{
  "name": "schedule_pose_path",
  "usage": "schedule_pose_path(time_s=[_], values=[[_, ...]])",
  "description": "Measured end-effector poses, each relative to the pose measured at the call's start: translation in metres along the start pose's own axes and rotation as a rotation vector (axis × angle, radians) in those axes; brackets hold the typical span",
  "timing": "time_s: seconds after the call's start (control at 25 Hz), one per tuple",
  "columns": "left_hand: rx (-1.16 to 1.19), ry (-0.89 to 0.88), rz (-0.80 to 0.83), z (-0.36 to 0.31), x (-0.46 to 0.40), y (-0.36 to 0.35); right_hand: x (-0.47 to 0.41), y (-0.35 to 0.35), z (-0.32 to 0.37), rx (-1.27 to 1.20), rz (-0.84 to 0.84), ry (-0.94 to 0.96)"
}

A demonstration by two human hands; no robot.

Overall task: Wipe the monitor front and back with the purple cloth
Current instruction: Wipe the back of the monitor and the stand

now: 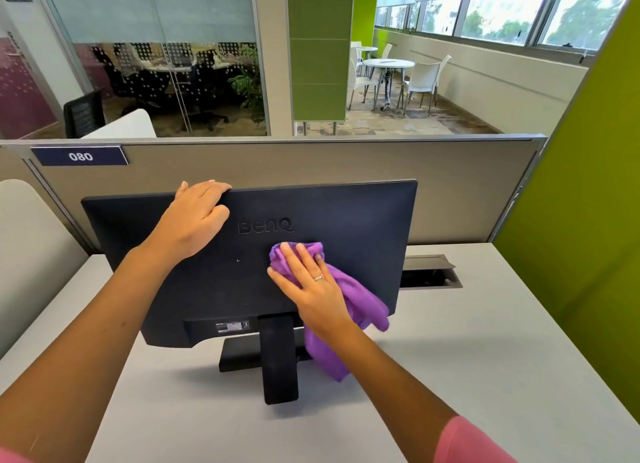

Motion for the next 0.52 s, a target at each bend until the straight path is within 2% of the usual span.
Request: schedule_pose_path(time_s=[0.12,0.28,0.44,0.52], values=[[0.009,0.001,0.012,0.003,-0.006,-0.002,0.025,-0.001,-0.044,-0.018,-0.018,-0.199],[0.035,-0.011,0.012,0.008,-0.011,-0.004,0.05,0.001,-0.123,-0.112,-0.037,-0.665],[0.039,-0.005,0.013,0.011,-0.014,-0.005,0.065,0.01,-0.199,-0.389,-0.262,-1.158],[0.04,-0.004,0.014,0.01,-0.015,-0.005,0.055,0.02,-0.206,-0.425,-0.356,-1.236]])
Point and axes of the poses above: each hand's wrist, its own x-axis away from the middle knuckle, its own y-axis out of the back of the hand, z = x × y, the point moved 10 cm from there along -x, towards the middle knuckle, and after that the axes turned 6 degrees about x, right-handed, at the moved point
